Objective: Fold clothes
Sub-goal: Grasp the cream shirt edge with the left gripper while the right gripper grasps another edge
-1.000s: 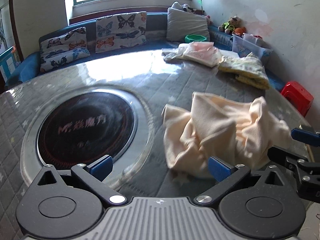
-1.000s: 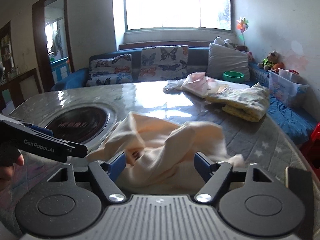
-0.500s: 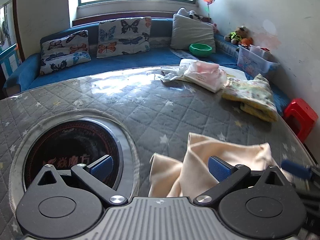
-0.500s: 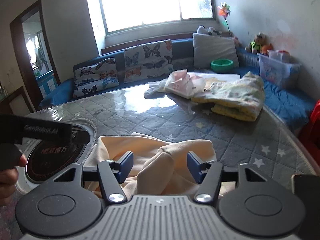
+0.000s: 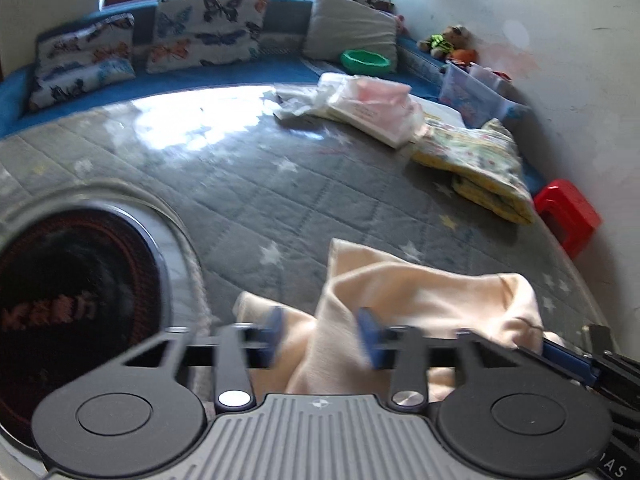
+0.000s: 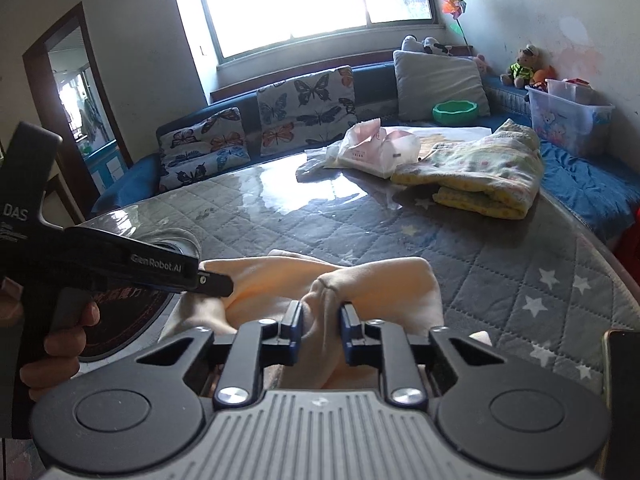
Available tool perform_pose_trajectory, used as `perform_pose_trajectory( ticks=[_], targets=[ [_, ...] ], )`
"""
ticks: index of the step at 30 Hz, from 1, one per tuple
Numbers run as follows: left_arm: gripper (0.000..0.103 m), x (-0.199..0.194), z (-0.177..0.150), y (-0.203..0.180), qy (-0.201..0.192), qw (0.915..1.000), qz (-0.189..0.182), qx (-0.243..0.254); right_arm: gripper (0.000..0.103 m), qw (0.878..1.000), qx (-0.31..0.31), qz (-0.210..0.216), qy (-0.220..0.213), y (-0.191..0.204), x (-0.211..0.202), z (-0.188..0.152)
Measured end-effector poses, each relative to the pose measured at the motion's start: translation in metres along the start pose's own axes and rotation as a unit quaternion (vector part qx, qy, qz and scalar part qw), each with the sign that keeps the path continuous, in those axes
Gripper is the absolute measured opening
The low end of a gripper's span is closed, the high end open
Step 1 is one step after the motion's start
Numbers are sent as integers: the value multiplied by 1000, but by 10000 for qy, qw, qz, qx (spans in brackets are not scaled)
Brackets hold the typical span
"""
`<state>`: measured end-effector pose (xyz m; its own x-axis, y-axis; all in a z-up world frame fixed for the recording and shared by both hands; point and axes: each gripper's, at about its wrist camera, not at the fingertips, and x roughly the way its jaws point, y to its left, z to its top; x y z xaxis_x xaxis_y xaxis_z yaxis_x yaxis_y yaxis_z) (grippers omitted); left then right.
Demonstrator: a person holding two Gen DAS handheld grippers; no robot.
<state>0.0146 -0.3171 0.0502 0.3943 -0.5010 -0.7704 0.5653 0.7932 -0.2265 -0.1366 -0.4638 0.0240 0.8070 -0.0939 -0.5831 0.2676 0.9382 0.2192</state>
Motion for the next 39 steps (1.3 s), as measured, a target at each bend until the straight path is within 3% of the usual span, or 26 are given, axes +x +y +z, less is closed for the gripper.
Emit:
perform_pose_trajectory(
  ticks=[3,9,15,25,32,39],
  targets=[
    [8,-13,-5,0,-133,9998,-143,-40,12,9999,-37,16,-110,1,-11,-4],
    [6,-58,-19,3,-539,9979,-361,1,10,9990,-202,162,-356,8,-48,-15],
    [6,-113,-55,16,-838,9952,-464,180,10,9966,-537,501,-387,24,-91,-38],
    [6,-151,-140,51,-438,9975,-461,313,9,9871,-1201,1005,326,53,-129,-88],
    [6,-155,-171,60,-289,9984,-412,268,13,9916,-995,801,210,48,-112,-61],
    [6,-166,-199,85,-66,9998,-198,42,28,9893,-1192,771,327,66,-51,-26]
  ],
)
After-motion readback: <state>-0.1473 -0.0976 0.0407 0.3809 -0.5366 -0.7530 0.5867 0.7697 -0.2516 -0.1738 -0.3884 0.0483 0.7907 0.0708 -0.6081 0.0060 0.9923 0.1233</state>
